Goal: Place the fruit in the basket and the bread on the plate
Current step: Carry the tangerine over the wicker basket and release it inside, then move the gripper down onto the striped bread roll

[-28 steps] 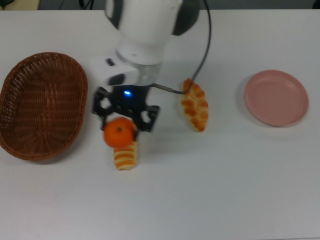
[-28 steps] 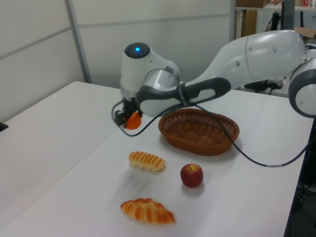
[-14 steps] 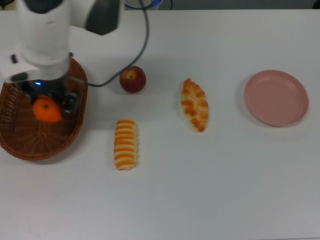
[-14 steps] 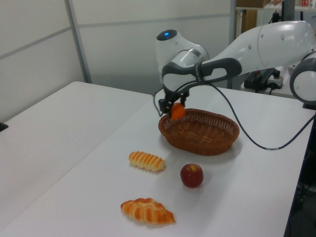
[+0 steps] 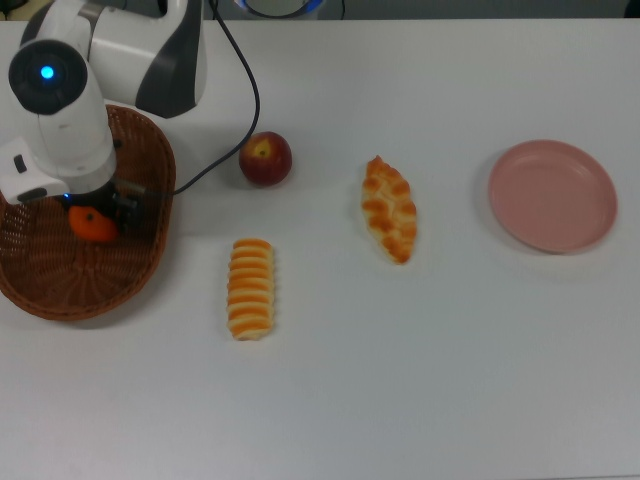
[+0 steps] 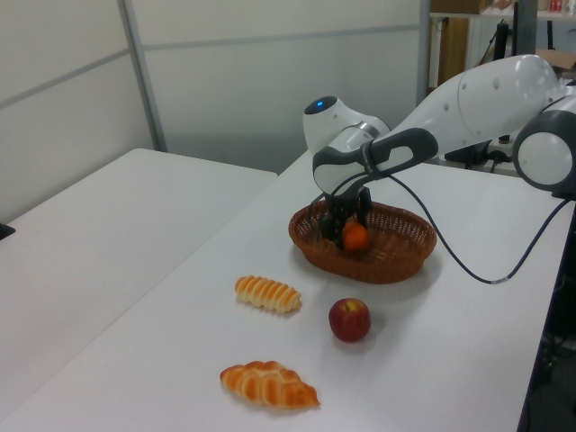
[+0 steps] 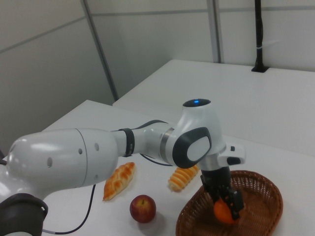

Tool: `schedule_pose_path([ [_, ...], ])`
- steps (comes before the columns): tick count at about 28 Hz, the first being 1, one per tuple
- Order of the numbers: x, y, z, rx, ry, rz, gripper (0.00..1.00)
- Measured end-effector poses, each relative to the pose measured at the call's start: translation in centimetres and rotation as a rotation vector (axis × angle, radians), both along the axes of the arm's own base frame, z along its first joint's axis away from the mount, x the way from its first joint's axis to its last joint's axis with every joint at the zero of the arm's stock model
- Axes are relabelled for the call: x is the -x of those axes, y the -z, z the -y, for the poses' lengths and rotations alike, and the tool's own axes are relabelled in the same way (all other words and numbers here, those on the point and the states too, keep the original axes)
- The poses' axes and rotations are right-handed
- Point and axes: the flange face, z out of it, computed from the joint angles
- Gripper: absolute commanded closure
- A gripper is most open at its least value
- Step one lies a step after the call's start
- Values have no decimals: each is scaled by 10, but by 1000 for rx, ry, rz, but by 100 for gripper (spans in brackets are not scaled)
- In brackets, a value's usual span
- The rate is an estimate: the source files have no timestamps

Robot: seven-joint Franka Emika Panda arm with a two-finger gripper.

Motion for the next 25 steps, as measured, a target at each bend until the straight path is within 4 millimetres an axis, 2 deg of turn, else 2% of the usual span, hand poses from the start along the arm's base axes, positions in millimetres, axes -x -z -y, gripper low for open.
schedule_pose_path([
  [2,0,3,0,-2,-14,-7,9],
  [3,0,3,0,-3,-25,-9,0],
  [11,-3,-8,1,-9,-120,-8,0],
  [16,-10,-23,-12,-60,-146,28,0],
  [19,-17,-35,-32,-87,-165,58,0],
  [24,-27,-52,-94,-102,-244,85,0],
  [25,-29,-53,-112,-104,-266,86,0],
])
